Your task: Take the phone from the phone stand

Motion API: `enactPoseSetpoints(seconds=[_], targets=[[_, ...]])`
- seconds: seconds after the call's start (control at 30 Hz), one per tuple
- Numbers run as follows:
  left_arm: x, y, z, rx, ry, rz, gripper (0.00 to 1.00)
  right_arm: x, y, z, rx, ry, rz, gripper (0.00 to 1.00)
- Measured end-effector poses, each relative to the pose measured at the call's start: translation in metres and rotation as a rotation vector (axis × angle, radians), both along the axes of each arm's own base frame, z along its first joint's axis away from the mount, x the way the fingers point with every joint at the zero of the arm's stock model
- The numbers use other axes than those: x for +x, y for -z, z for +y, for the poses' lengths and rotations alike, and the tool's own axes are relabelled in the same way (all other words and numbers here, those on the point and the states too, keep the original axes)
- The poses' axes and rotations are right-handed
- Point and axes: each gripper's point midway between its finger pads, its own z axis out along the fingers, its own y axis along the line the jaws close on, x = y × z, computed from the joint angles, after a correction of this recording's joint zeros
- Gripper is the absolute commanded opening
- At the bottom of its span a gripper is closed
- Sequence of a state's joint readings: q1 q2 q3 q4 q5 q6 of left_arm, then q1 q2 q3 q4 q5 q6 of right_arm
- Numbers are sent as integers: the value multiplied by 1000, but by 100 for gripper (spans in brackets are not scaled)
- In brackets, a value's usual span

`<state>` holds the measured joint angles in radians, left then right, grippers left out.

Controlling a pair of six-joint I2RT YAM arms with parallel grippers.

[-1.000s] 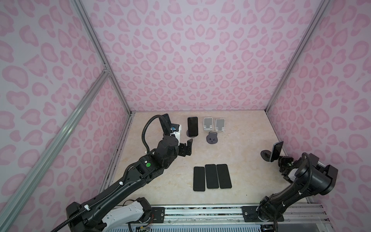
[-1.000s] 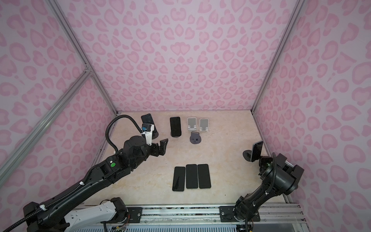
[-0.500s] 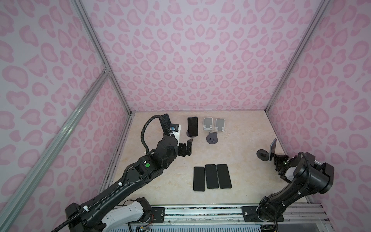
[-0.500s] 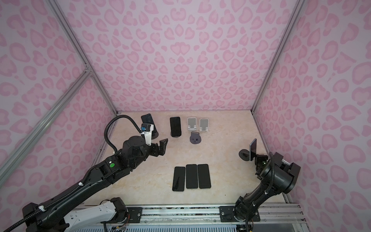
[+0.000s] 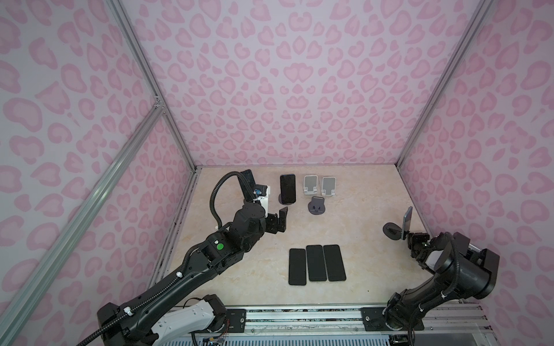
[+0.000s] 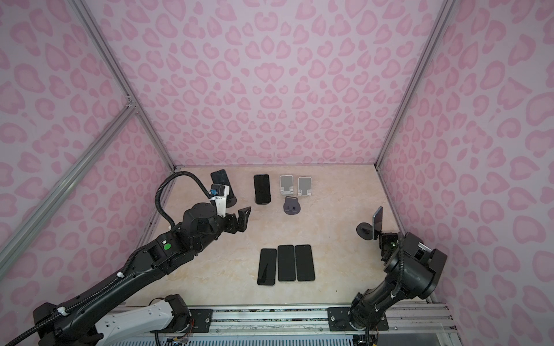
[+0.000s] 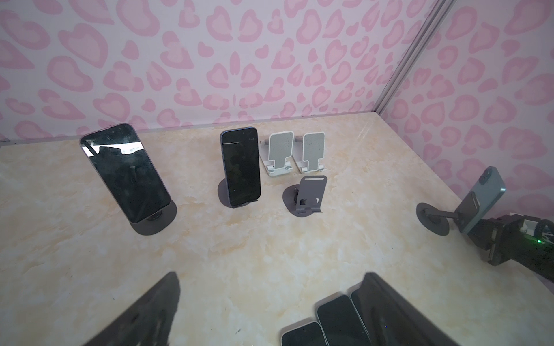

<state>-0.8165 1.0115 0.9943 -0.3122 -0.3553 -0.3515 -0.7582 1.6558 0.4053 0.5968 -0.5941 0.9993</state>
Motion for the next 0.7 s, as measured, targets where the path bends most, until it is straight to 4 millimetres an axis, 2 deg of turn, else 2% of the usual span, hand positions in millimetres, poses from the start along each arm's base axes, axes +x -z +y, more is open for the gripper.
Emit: enactPoseSetpoints(seconds=[0.23, 0.7], targets=[[-1, -3, 1, -5, 0, -6, 97, -12, 0, 6, 14, 11, 51, 0], [-2, -5, 2, -3, 2, -13, 97, -2, 1, 15, 15, -28, 38, 0]])
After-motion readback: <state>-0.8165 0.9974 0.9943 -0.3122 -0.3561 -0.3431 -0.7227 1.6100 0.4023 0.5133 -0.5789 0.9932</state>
